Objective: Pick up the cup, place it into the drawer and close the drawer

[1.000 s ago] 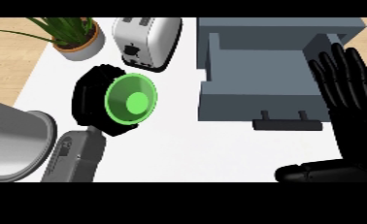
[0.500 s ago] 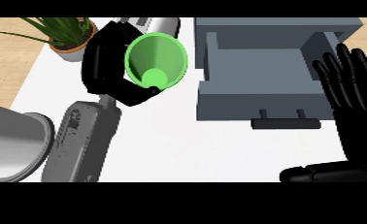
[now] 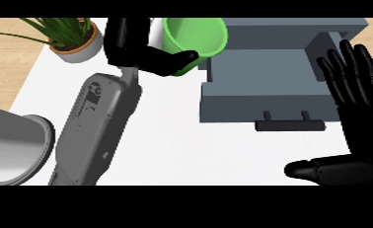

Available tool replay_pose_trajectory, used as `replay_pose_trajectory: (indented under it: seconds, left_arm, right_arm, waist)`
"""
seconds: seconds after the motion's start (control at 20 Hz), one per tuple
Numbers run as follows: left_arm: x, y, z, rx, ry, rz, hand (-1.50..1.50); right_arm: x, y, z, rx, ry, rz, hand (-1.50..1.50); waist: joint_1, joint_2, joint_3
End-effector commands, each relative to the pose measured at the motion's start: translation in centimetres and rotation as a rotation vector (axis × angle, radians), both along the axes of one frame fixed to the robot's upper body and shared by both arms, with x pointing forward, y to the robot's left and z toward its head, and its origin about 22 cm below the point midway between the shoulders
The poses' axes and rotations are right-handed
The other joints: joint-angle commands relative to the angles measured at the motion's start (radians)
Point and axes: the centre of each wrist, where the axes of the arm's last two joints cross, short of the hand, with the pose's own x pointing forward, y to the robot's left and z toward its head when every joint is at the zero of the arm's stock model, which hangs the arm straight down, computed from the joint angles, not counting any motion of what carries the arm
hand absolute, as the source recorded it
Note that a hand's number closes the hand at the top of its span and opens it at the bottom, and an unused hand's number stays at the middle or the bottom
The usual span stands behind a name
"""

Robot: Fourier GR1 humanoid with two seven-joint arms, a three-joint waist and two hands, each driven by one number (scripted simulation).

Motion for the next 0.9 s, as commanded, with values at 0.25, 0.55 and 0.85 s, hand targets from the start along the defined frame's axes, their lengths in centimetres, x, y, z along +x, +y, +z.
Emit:
replay_pose_trajectory:
  seconds: [0.25, 0.55, 0.85]
  left_arm:
    - [2.7, -4.5, 3.8, 0.071, 0.068, -0.013, 1.50]
    - [4.9, -6.4, 2.3, 0.104, 0.095, 0.027, 1.50]
    - [5.4, -7.7, 0.4, 0.141, 0.118, 0.026, 1.50]
  right_arm:
    - [0.0, -0.9, -0.5, -0.005, -0.007, -0.007, -1.50]
    - [-0.6, -0.7, 0.9, -0.010, -0.006, 0.012, -1.50]
    - [0.8, 1.0, -0.6, -0.016, -0.018, 0.018, -1.50]
  waist:
    - [-0.008, 0.001, 0.000]
    - [-0.023, 0.005, 0.000]
    - [-0.024, 0.006, 0.000]
